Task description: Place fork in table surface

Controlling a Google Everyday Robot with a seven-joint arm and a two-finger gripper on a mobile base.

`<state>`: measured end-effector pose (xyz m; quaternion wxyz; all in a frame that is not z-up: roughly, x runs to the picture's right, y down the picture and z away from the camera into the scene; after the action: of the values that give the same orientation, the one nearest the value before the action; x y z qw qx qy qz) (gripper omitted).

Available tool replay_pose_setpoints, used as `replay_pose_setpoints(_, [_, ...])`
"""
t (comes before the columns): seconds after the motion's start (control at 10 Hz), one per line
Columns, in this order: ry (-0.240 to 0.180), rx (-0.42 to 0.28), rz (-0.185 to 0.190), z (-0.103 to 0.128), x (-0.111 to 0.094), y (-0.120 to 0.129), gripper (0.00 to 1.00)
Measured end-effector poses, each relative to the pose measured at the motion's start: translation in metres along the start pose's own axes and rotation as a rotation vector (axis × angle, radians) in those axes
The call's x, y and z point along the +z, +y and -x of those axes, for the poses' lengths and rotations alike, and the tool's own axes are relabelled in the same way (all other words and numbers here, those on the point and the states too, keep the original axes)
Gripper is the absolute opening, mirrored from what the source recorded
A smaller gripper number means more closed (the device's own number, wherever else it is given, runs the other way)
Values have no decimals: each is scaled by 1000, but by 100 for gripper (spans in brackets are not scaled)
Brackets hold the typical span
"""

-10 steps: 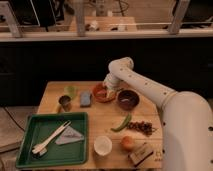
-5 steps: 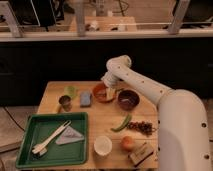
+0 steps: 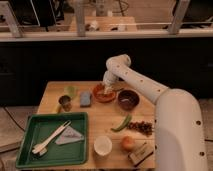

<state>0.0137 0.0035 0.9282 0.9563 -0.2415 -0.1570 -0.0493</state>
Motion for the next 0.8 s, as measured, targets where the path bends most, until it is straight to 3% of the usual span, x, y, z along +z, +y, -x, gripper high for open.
replay_pose_setpoints(0.1, [-4, 21, 9, -1, 5, -1, 30])
replay_pose_setpoints(0.3, [-9, 45, 29, -3, 13, 0, 28])
replay_pose_setpoints(0.8, [-12, 79, 68, -8, 26, 6, 53])
